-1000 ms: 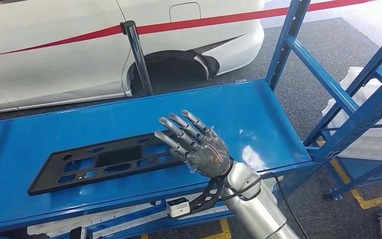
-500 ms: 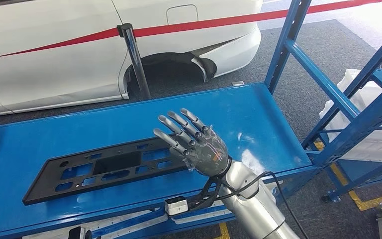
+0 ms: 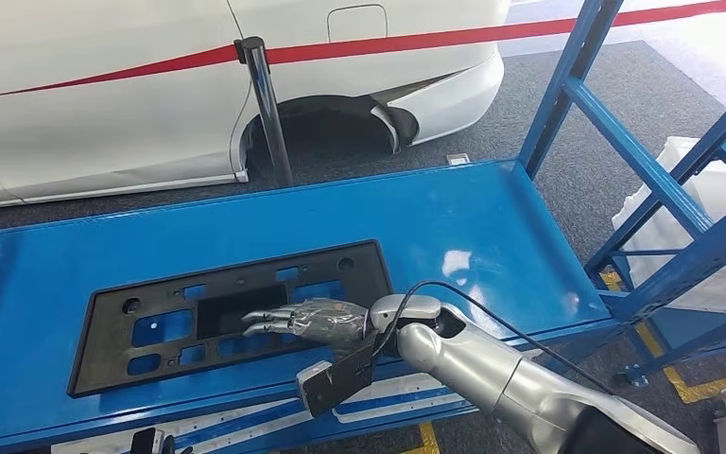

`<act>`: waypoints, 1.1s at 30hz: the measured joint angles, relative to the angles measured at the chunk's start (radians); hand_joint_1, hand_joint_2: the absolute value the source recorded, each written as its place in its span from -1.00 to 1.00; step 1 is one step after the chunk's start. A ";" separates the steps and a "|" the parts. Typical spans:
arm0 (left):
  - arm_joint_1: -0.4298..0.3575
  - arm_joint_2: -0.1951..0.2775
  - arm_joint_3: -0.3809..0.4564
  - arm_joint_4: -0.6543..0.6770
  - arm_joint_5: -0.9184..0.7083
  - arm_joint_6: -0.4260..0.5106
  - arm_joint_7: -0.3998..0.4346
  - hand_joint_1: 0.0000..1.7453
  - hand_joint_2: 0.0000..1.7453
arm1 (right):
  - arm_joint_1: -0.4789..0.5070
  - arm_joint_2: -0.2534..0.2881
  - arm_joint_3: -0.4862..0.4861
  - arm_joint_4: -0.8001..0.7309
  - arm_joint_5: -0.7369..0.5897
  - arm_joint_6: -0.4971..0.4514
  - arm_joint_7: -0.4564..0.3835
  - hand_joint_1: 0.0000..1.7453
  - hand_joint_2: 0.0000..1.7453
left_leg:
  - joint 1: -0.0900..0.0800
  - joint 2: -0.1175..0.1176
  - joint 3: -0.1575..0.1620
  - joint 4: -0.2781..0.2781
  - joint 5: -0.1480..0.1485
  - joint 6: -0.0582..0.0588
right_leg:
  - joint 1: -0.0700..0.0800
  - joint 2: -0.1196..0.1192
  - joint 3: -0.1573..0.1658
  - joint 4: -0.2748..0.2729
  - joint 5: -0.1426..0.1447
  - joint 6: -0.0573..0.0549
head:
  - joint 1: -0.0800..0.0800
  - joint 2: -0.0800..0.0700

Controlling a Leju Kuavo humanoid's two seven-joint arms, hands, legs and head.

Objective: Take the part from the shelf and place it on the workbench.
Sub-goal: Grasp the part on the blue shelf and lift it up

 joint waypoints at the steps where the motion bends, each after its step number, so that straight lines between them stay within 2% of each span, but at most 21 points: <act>1: -0.002 0.001 0.000 0.000 -0.003 -0.002 0.001 -1.00 -1.00 | -0.007 0.000 0.021 0.010 -0.029 0.021 -0.023 -1.00 1.00 | 0.001 0.000 0.000 0.000 0.000 0.000 | 0.000 0.000 0.000 0.000 0.000 0.000 | 0.000 0.000; 4: -0.006 0.003 0.000 0.000 -0.013 -0.004 0.006 -1.00 -1.00 | -0.020 -0.001 0.069 0.036 -0.096 0.087 -0.088 -1.00 1.00 | 0.003 0.000 0.001 0.000 0.001 0.000 | 0.001 0.000 0.001 0.000 0.000 0.000 | 0.000 0.000; 8: -0.010 0.003 0.000 0.000 -0.015 -0.005 0.007 -1.00 -1.00 | -0.028 -0.002 0.110 0.059 -0.115 0.105 -0.111 -1.00 1.00 | 0.003 0.000 0.003 0.000 0.001 -0.001 | 0.003 0.000 0.002 0.000 0.000 0.001 | 0.000 0.000; 27: -0.010 0.009 0.000 0.000 -0.007 -0.026 -0.015 -1.00 -1.00 | -0.015 -0.014 0.123 0.075 -0.164 -0.029 -0.117 -1.00 1.00 | 0.007 0.000 0.003 -0.001 0.001 -0.001 | 0.006 0.000 0.003 0.000 0.000 0.000 | 0.000 0.000; 29: -0.007 0.009 0.002 0.000 0.004 -0.028 -0.020 -1.00 -1.00 | -0.008 -0.014 0.114 0.081 -0.127 -0.105 -0.110 -1.00 1.00 | 0.007 0.000 0.003 -0.001 0.001 -0.001 | 0.006 0.000 0.003 0.000 0.000 0.000 | 0.000 0.000; 33: 0.011 0.009 0.009 0.000 0.037 -0.041 -0.049 -1.00 -1.00 | 0.005 -0.006 0.078 0.116 0.034 -0.394 -0.061 -1.00 1.00 | 0.007 0.000 0.003 -0.001 0.001 -0.001 | 0.006 0.000 0.003 0.000 0.000 0.000 | 0.000 0.000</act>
